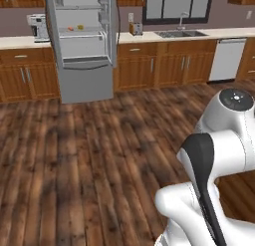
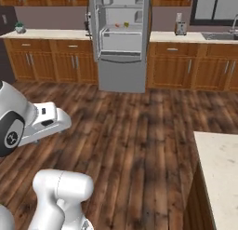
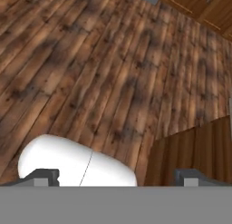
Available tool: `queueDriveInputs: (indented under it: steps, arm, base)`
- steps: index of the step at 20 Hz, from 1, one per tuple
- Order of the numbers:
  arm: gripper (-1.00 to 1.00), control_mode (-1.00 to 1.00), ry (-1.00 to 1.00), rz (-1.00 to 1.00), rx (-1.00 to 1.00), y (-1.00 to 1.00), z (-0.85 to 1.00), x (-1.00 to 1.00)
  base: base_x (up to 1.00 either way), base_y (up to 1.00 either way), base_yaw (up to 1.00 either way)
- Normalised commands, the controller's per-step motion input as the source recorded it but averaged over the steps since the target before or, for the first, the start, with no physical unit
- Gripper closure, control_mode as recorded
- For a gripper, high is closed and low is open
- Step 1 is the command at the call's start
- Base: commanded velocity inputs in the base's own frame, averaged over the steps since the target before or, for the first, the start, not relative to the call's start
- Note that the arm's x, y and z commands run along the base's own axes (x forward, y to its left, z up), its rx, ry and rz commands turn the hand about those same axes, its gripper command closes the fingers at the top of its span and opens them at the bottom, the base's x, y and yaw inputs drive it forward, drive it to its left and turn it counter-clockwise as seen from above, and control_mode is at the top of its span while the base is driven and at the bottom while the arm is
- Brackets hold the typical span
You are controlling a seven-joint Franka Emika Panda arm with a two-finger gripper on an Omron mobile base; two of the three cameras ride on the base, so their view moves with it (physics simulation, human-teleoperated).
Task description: Take the cheese, chicken drumstick, and carrot from the fridge and place them on the plate on the dining counter to create an appetizer plate.
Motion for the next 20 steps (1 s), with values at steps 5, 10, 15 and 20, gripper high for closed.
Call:
queueDriveInputs:
  steps: [5, 10, 15, 20]
  arm:
    - [-1.0, 1.0, 0.0, 0.0, 0.0, 0.0, 0.0, 0.0]
    - [-1.0, 1.0, 0.0, 0.0, 0.0, 0.0, 0.0, 0.0]
    - [-1.0, 1.0, 0.0, 0.0, 0.0, 0.0, 0.0, 0.0]
    - [-1.0, 1.0, 0.0, 0.0, 0.0, 0.0, 0.0, 0.0]
  base:
    - [1.0, 0.01, 0.0]
    - [1.0, 0.24, 0.0]
    - [1.0, 0.23, 0.0]
    - [1.0, 0.32, 0.0]
